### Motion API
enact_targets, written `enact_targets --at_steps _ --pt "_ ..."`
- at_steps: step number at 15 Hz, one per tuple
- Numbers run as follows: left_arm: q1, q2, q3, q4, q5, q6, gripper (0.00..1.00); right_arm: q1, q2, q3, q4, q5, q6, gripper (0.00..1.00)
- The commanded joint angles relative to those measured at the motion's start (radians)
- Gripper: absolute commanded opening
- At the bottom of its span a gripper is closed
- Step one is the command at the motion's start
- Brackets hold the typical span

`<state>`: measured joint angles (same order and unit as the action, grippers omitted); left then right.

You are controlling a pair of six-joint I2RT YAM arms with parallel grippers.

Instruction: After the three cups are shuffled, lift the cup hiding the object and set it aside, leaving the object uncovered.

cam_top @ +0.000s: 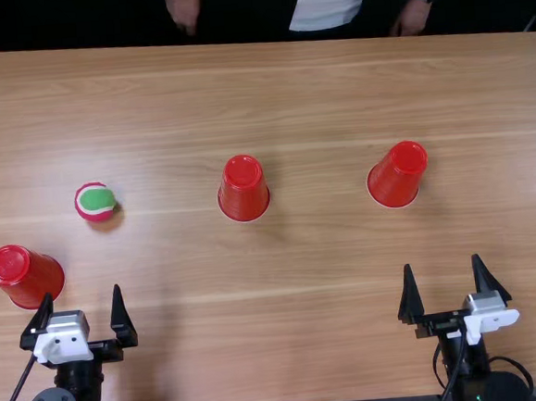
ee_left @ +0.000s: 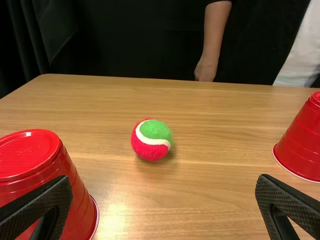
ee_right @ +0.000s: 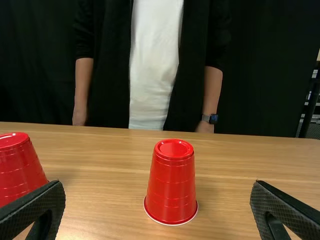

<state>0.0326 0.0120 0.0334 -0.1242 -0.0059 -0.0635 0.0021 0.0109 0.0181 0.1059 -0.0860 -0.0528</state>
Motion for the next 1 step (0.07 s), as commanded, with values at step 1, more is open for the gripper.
enact_targets --at_steps 1 --pt "-0.002 -0.012 -0.033 -0.071 0.037 0.01 1.0 0.003 -0.011 -0.007 0.002 -0.002 0.003 1.0"
